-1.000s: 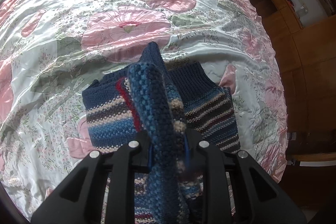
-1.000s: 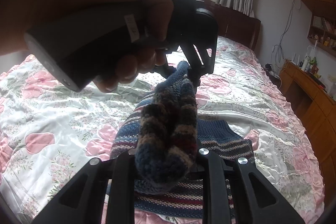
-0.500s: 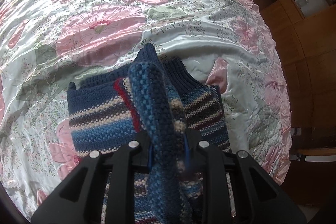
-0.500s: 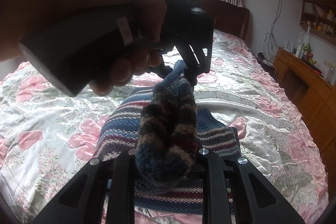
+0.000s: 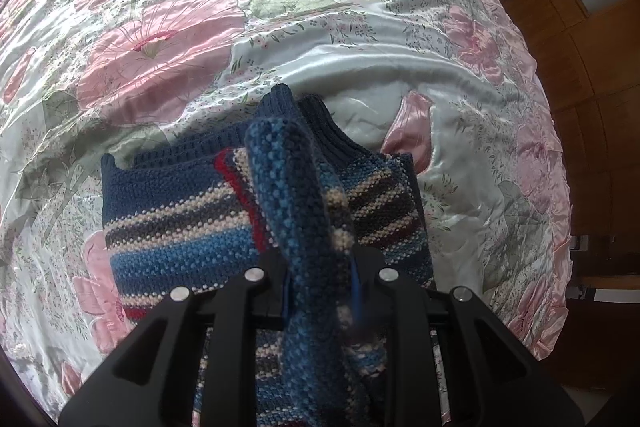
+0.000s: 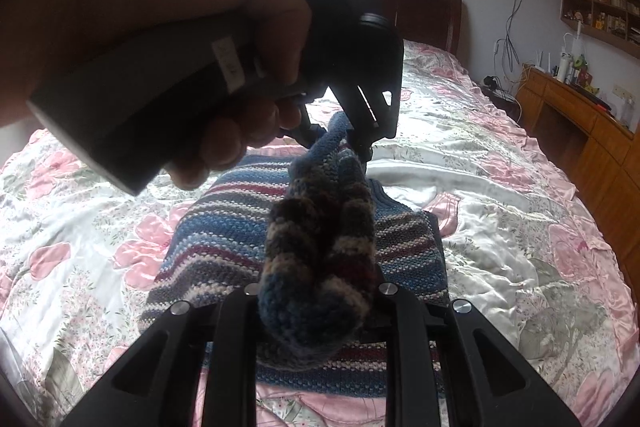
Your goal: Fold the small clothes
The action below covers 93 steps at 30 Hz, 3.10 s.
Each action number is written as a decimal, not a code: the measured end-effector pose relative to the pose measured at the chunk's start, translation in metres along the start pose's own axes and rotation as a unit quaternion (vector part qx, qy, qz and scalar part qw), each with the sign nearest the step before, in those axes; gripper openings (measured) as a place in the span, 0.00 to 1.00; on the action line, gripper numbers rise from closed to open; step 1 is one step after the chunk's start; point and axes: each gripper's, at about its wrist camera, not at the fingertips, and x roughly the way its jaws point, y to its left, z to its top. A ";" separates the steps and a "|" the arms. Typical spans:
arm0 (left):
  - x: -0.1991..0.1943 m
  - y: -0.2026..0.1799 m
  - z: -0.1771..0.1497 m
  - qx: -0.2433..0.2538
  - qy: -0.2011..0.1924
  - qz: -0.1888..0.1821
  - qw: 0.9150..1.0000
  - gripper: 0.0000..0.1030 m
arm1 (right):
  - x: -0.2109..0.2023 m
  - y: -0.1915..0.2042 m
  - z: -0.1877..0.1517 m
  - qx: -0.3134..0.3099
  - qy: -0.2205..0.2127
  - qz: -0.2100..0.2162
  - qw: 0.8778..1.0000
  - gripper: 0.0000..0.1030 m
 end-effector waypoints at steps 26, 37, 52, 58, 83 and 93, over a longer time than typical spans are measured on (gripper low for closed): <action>0.062 -0.065 -0.003 0.021 0.004 0.070 0.997 0.19 | 0.019 -0.096 -0.068 0.174 0.024 0.098 0.980 0.19; 0.068 -0.074 -0.015 0.036 -0.033 0.050 0.998 0.57 | 0.049 -0.143 -0.101 0.318 0.075 0.242 0.914 0.22; -0.025 0.019 -0.123 0.034 -0.172 -0.196 0.965 0.77 | 0.109 -0.185 -0.044 0.341 0.184 0.392 0.835 0.73; 0.004 0.039 -0.159 -0.009 -0.143 -0.311 0.940 0.76 | 0.138 -0.183 -0.030 0.337 0.222 0.389 0.828 0.39; 0.075 0.022 -0.163 -0.063 -0.081 -0.449 0.888 0.74 | 0.146 -0.239 0.004 0.355 0.155 0.296 0.873 0.46; 0.100 0.015 -0.171 -0.063 -0.049 -0.454 0.888 0.70 | 0.191 -0.227 0.031 0.317 0.165 0.250 0.900 0.11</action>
